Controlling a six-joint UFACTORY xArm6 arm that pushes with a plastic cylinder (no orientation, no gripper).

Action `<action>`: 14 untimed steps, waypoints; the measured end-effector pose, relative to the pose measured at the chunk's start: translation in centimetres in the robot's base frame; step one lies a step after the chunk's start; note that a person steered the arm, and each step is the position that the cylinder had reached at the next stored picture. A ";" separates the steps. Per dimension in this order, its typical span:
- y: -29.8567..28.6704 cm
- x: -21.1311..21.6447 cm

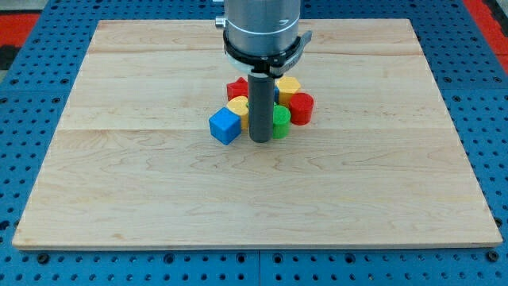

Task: Move blue cube to green circle

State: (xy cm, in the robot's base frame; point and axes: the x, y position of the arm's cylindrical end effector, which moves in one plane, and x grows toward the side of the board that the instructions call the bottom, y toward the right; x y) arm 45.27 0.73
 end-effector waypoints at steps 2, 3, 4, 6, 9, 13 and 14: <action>-1.2 3.8; -7.5 2.9; -13.0 2.7; -13.0 -1.6; -4.1 -1.9; -1.9 4.2; 1.3 4.2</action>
State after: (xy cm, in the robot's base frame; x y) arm 49.52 2.03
